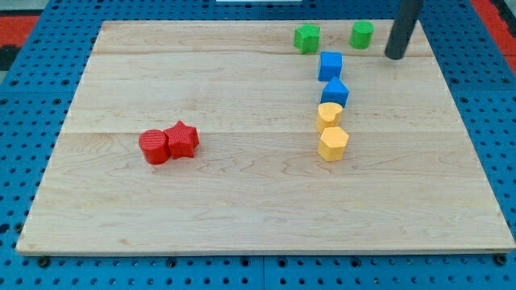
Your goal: Slide the red star towards the top left
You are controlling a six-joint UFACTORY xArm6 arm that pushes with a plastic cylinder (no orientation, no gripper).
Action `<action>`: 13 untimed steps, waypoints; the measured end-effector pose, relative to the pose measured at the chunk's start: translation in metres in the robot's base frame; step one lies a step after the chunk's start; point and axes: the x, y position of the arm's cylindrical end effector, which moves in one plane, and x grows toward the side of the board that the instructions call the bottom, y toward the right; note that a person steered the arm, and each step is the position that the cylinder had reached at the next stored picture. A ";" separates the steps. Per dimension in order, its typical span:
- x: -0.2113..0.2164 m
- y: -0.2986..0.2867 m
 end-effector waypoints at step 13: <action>0.158 -0.336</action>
